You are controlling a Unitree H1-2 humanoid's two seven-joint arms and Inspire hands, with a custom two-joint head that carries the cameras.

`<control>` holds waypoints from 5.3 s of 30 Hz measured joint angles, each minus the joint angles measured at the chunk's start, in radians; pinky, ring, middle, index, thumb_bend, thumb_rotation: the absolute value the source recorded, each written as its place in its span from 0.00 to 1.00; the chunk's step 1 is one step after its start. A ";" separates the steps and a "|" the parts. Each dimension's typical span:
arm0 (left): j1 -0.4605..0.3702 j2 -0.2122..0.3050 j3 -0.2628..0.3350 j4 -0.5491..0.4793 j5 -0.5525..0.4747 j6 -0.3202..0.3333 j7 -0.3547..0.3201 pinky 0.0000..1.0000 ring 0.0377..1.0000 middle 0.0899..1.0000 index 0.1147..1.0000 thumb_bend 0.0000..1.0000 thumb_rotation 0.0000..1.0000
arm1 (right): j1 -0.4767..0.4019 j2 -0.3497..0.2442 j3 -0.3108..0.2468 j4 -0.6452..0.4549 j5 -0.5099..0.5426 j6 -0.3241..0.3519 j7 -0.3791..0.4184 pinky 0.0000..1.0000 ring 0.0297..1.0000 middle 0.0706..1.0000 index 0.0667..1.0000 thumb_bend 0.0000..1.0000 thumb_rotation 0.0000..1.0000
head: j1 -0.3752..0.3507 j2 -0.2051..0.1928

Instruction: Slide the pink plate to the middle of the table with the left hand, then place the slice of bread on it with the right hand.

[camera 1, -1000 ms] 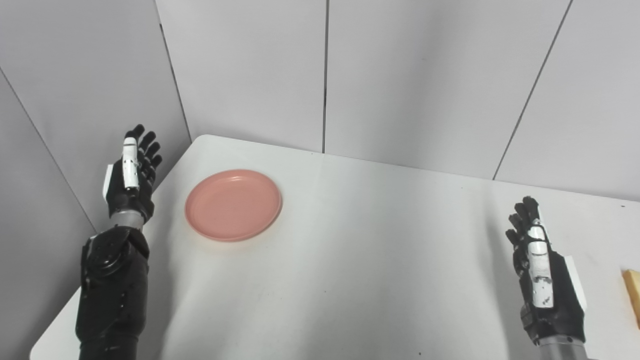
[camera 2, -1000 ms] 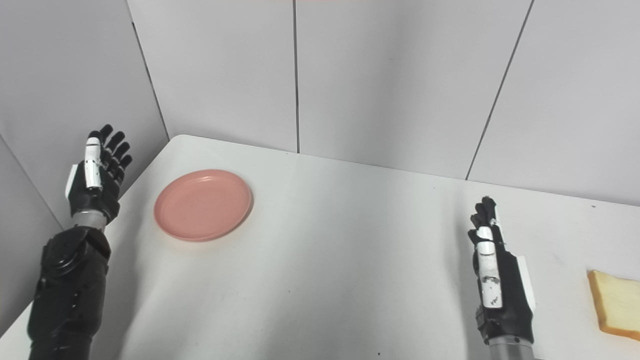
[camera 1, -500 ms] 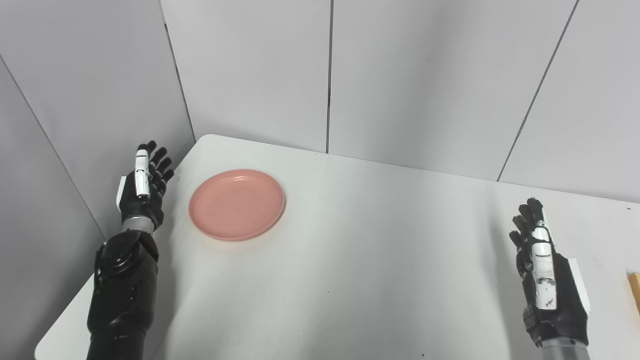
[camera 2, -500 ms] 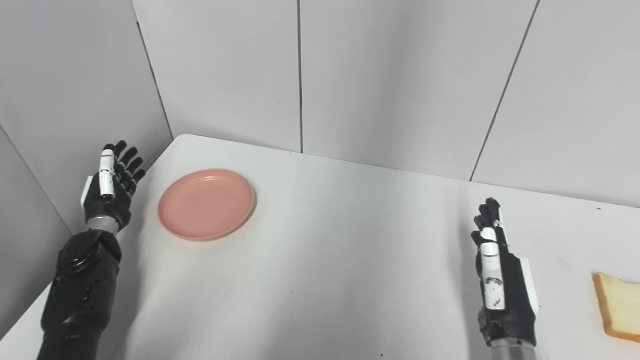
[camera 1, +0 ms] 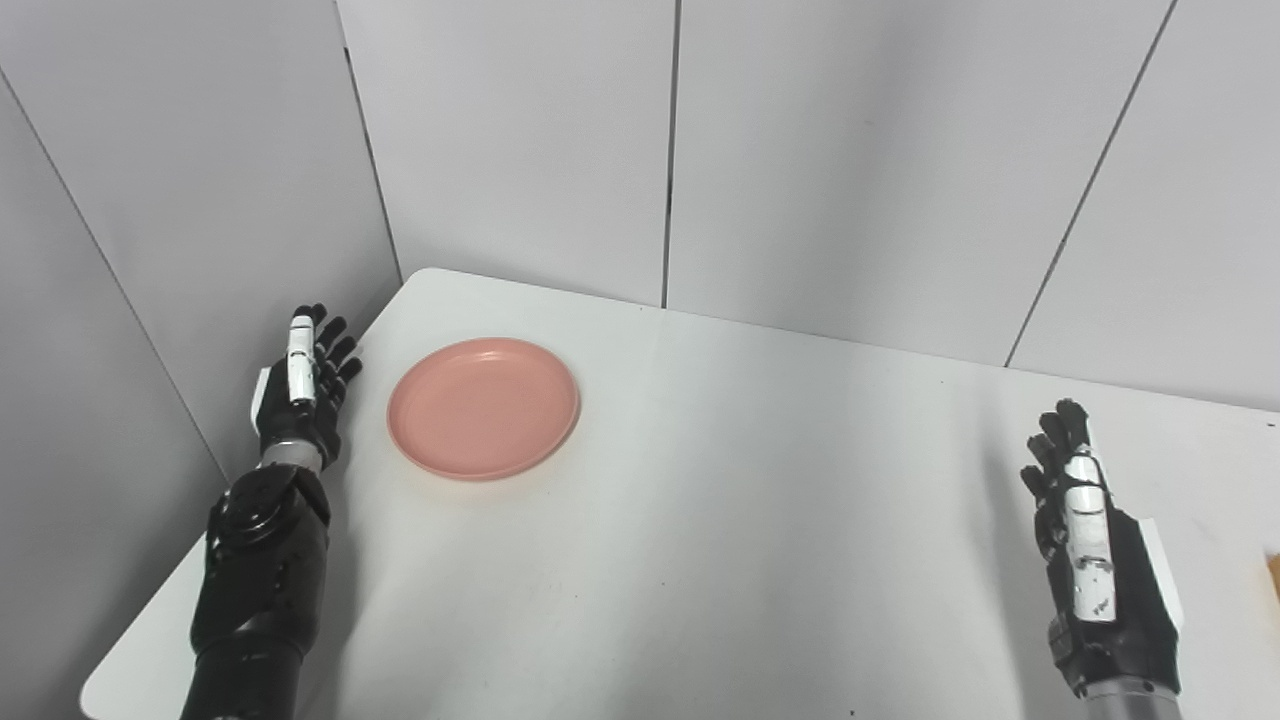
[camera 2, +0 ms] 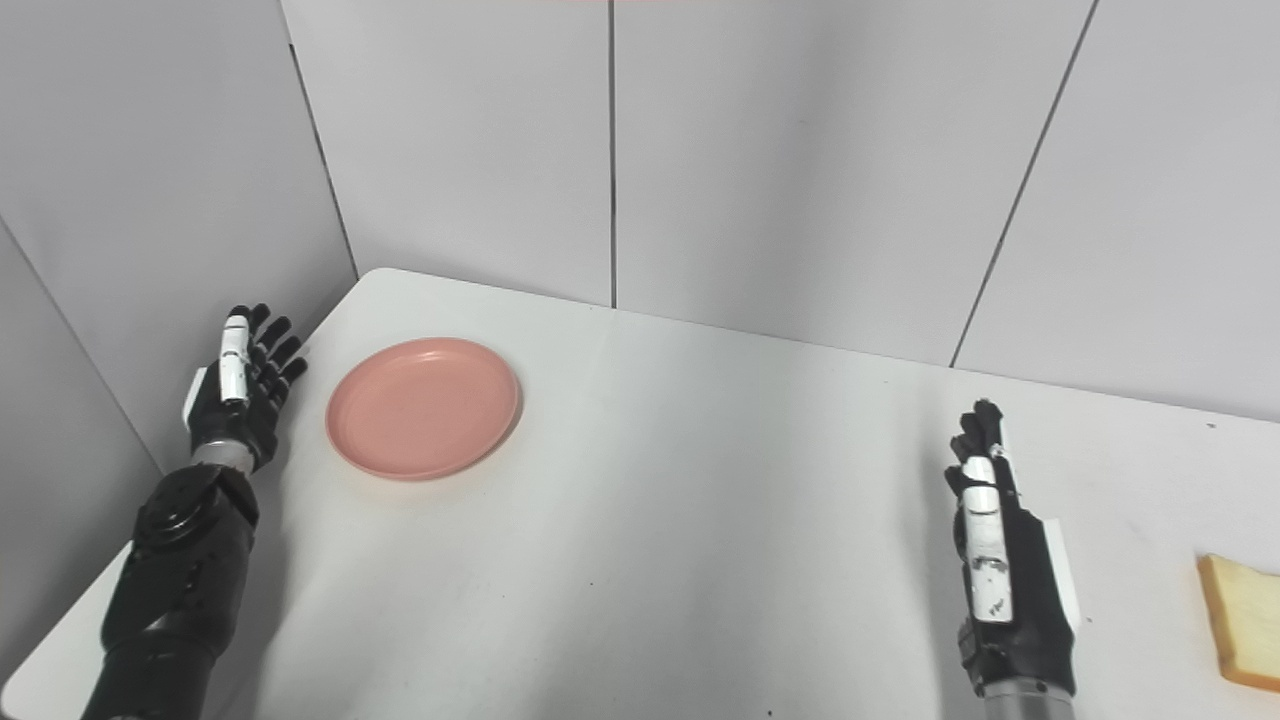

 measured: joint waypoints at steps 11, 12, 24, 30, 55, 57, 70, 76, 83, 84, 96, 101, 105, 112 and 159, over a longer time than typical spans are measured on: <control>-0.006 -0.005 -0.036 0.024 -0.007 -0.027 -0.003 0.94 0.94 0.93 0.92 0.39 1.00 | -0.001 0.001 0.000 -0.017 0.000 0.018 -0.001 1.00 1.00 1.00 1.00 0.24 1.00 | -0.012 0.008; -0.006 -0.006 -0.045 0.023 -0.006 -0.027 -0.004 0.94 0.94 0.93 0.92 0.40 1.00 | -0.001 0.001 0.000 -0.017 0.000 0.018 -0.001 1.00 1.00 1.00 1.00 0.24 1.00 | -0.012 0.008; 0.019 -0.061 -0.127 -0.064 0.009 0.001 -0.022 0.93 0.92 0.92 0.91 0.45 1.00 | 0.000 0.003 0.001 -0.017 -0.005 0.018 -0.002 1.00 1.00 1.00 1.00 0.25 1.00 | -0.017 0.008; 0.065 -0.090 -0.168 -0.145 0.013 0.012 -0.047 0.94 0.93 0.92 0.91 0.47 1.00 | 0.000 0.009 0.002 -0.018 -0.012 0.018 -0.004 1.00 1.00 1.00 1.00 0.26 1.00 | -0.026 0.012; 0.120 -0.215 -0.312 -0.354 0.062 0.151 -0.056 0.92 0.92 0.91 0.90 0.45 1.00 | 0.006 -0.004 0.019 0.021 -0.039 0.001 0.002 1.00 1.00 1.00 1.00 0.36 1.00 | -0.164 0.054; 0.120 -0.224 -0.340 -0.355 0.069 0.151 -0.069 0.93 0.92 0.92 0.91 0.46 1.00 | 0.007 0.001 0.019 0.024 -0.039 -0.007 0.001 1.00 1.00 1.00 1.00 0.36 1.00 | -0.179 0.060; 0.078 -0.271 -0.382 -0.336 0.068 0.196 -0.121 0.94 0.93 0.93 0.92 0.41 1.00 | 0.011 0.011 0.046 0.054 -0.084 -0.048 -0.002 0.98 0.99 1.00 1.00 0.41 1.00 | -0.316 0.101; 0.073 -0.325 -0.413 -0.334 0.063 0.209 -0.151 0.96 0.95 0.95 0.94 0.41 1.00 | 0.011 0.019 0.060 0.055 -0.128 -0.048 -0.009 0.94 0.97 1.00 1.00 0.42 1.00 | -0.369 0.117; 0.066 -0.377 -0.465 -0.300 0.086 0.175 -0.183 0.94 0.95 0.94 0.94 0.41 1.00 | 0.012 0.033 0.059 0.055 -0.149 -0.048 -0.015 0.93 0.96 0.99 1.00 0.42 1.00 | -0.405 0.126; 0.067 -0.388 -0.472 -0.298 0.091 0.170 -0.183 0.94 0.95 0.94 0.94 0.41 1.00 | 0.012 0.037 0.059 0.055 -0.150 -0.048 -0.018 0.93 0.96 0.99 1.00 0.41 1.00 | -0.414 0.127; 0.077 -0.453 -0.492 -0.289 0.118 0.146 -0.185 0.91 0.95 0.97 0.96 0.38 1.00 | 0.012 0.043 0.061 0.055 -0.193 -0.048 -0.026 0.92 0.96 0.98 0.99 0.42 1.00 | -0.465 0.135; 0.077 -0.453 -0.489 -0.277 0.127 0.122 -0.185 0.96 0.96 0.96 0.95 0.40 1.00 | 0.012 0.041 0.061 0.055 -0.199 -0.048 -0.029 0.93 0.97 0.99 0.99 0.44 1.00 | -0.479 0.133; 0.078 -0.452 -0.482 -0.277 0.152 0.110 -0.172 0.99 0.95 0.96 0.95 0.42 1.00 | 0.011 0.023 0.059 0.054 -0.206 -0.048 -0.029 0.94 0.98 0.99 1.00 0.51 1.00 | -0.499 0.132; 0.101 -0.452 -0.481 -0.307 0.211 0.091 -0.132 0.95 0.94 0.95 0.94 0.39 1.00 | -0.018 -0.014 0.033 0.032 -0.232 -0.046 -0.030 0.93 0.96 0.98 0.99 0.60 1.00 | -0.546 0.118; 0.232 -0.314 -0.477 -0.526 0.177 -0.002 -0.238 0.94 0.94 0.94 0.94 0.46 1.00 | -0.335 -0.938 0.055 0.114 -0.622 0.247 0.675 0.60 0.75 0.95 1.00 1.00 0.35 | -0.911 0.061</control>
